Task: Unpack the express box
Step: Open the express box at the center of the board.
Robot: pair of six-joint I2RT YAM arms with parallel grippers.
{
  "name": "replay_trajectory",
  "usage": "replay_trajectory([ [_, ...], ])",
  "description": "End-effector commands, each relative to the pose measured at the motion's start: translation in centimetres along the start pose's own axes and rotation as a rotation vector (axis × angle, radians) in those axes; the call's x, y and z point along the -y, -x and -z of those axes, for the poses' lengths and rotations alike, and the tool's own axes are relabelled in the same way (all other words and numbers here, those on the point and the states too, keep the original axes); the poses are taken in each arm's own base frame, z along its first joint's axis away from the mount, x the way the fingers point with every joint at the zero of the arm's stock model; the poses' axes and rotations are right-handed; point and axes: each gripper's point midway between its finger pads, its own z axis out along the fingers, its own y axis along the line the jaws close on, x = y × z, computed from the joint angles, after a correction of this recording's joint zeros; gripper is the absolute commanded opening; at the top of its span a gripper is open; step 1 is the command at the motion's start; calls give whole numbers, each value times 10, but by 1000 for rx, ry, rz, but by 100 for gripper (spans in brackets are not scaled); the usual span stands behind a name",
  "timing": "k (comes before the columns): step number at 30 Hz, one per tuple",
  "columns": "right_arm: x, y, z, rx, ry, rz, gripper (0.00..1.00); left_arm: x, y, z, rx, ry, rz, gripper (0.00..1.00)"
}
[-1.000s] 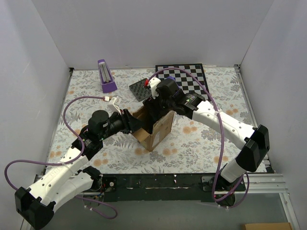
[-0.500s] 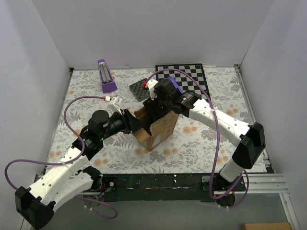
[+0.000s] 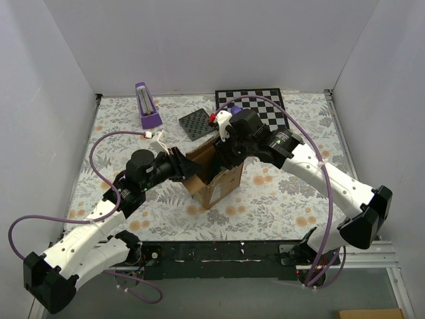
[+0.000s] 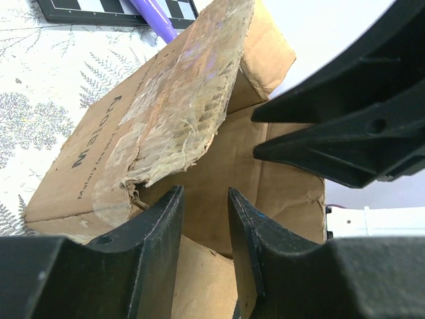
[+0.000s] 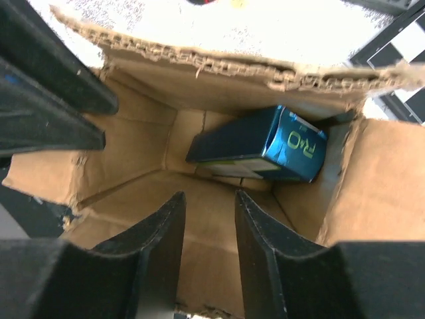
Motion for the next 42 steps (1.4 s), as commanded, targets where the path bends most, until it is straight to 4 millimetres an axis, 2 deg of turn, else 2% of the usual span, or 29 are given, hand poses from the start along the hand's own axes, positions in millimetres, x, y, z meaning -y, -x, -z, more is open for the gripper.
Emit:
replay_trajectory([
  [1, -12, -7, 13, 17, 52, -1, 40, -29, -19, 2, -59, 129, 32, 33],
  [7, -26, -8, 31, 90, 123, 2, 25, -28, -17, 4, -45, 130, 38, 33],
  [11, -29, -18, 30, 73, 141, 9, 16, -29, -18, 3, -52, 132, 42, 33],
  [15, -29, -35, 22, 36, 149, 5, 1, -28, -17, 3, -48, 131, 43, 33],
  [21, -31, -50, 12, 13, 168, 7, 1, -25, -12, 4, -31, 127, 38, 34],
  [27, -25, -66, 4, -28, 142, 12, 1, -24, -5, 2, -15, 136, 31, 42],
  [31, -30, -53, 15, 45, 160, 8, 1, -20, 1, 3, 3, 133, 27, 49],
  [34, -35, -42, 27, 79, 182, -1, 1, -16, 8, 4, 21, 126, 17, 59],
  [38, -39, -36, 38, 99, 198, 3, 1, -11, 13, 4, 32, 120, 13, 61],
  [42, -43, -42, 44, 89, 219, 5, 1, -13, 12, 2, 24, 126, 16, 62],
])
